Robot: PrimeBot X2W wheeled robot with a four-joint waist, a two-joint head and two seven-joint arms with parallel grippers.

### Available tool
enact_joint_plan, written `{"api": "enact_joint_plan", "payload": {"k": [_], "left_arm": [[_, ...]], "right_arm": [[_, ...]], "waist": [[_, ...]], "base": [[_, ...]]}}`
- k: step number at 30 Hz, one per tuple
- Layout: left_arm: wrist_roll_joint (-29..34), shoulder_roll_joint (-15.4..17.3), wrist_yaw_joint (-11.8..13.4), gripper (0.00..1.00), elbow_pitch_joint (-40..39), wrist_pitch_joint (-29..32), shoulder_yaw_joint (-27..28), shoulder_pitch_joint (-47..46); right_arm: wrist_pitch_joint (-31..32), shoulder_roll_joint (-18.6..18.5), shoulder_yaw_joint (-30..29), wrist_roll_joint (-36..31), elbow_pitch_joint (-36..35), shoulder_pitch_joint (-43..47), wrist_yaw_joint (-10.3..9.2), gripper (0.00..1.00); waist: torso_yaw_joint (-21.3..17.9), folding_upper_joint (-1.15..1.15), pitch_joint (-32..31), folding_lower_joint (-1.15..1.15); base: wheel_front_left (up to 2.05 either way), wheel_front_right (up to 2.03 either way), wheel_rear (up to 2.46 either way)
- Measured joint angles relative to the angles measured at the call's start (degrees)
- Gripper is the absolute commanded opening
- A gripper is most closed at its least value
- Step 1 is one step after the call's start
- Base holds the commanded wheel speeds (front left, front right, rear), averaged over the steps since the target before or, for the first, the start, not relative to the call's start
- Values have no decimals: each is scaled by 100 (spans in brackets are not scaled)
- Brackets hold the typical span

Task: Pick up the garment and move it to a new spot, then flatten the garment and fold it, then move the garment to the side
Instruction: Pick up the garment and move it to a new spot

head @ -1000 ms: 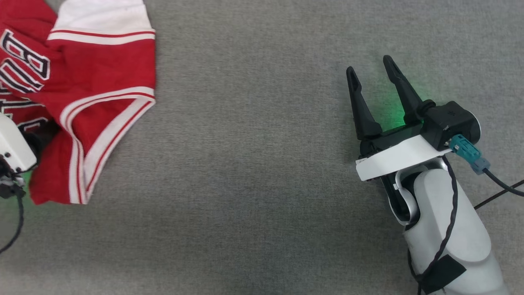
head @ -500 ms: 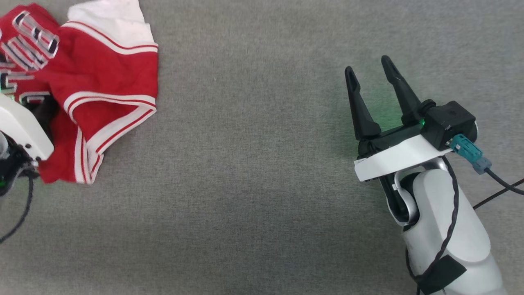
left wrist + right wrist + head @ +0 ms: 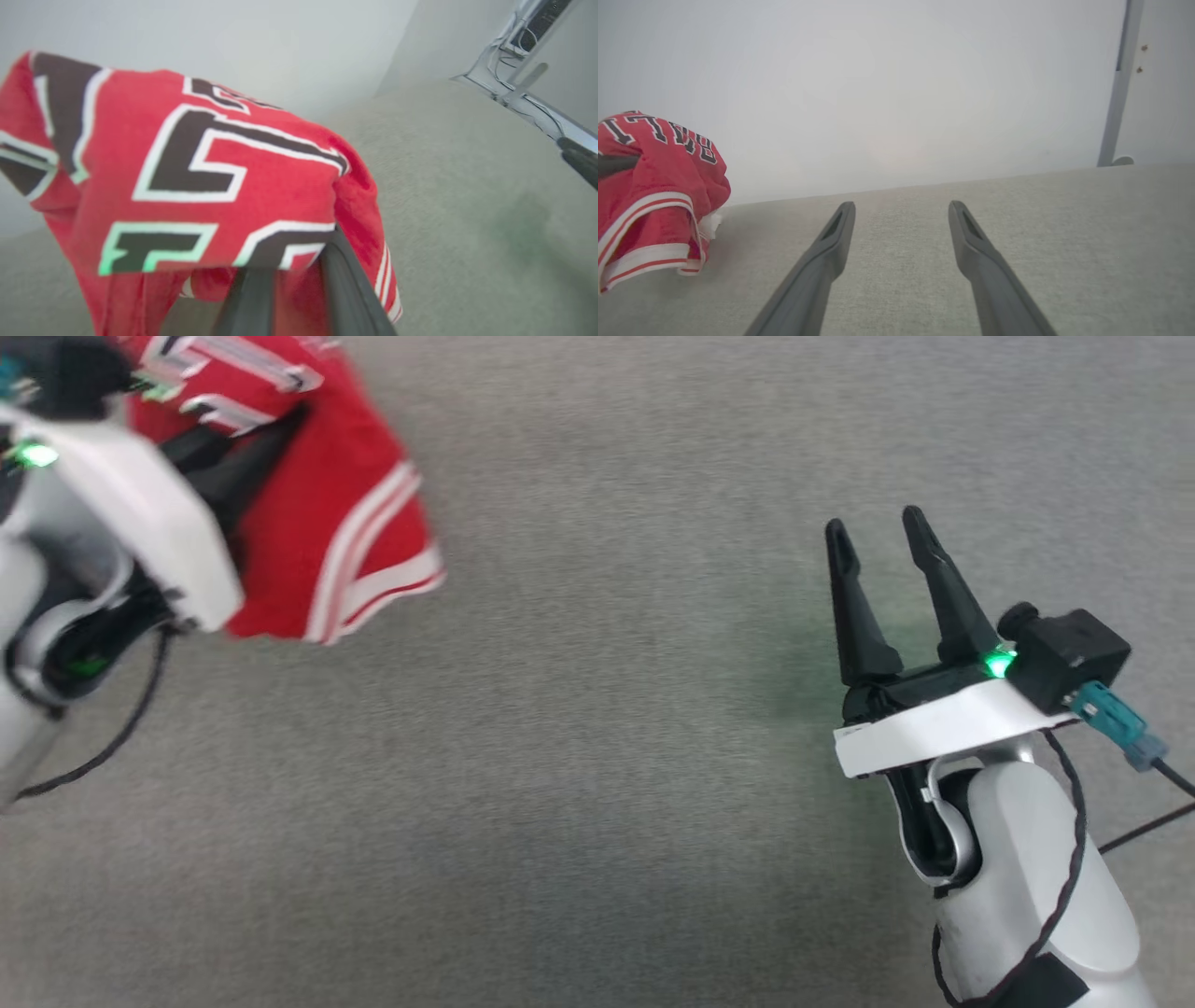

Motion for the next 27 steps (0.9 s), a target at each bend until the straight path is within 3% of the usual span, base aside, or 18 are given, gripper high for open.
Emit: {"api": "enact_joint_plan", "payload": {"k": [7,12,19,24,27], "left_arm": [[-216,-600,0,0,-995,220,-791,-986],[-786,-928,0,0,-1464,229,-1098,-1451],[-854,-666,0,0,-823,486,-1760,-1435],[-470,-494,0,0,-154,1007,-1928,-1209],[66,-464,0,0,158,1365,-1944,-1201]], "right_arm": [[0,-2,-110,325,-178,116,0,100],[0,-1,-123,538,-290,125,0,100],[0,-2,-134,813,-402,136,0,100],[0,-1,-148,1004,-455,187,0,100],[0,-3,-145,1088,-493,197,0,100]], "waist": [[-512,0,45,0],[-851,0,168,0],[-1266,0,374,0],[-1487,0,531,0],[-1588,-1,625,0]], "base": [[0,0,0],[0,0,0],[0,0,0],[0,0,0],[0,0,0]]}}
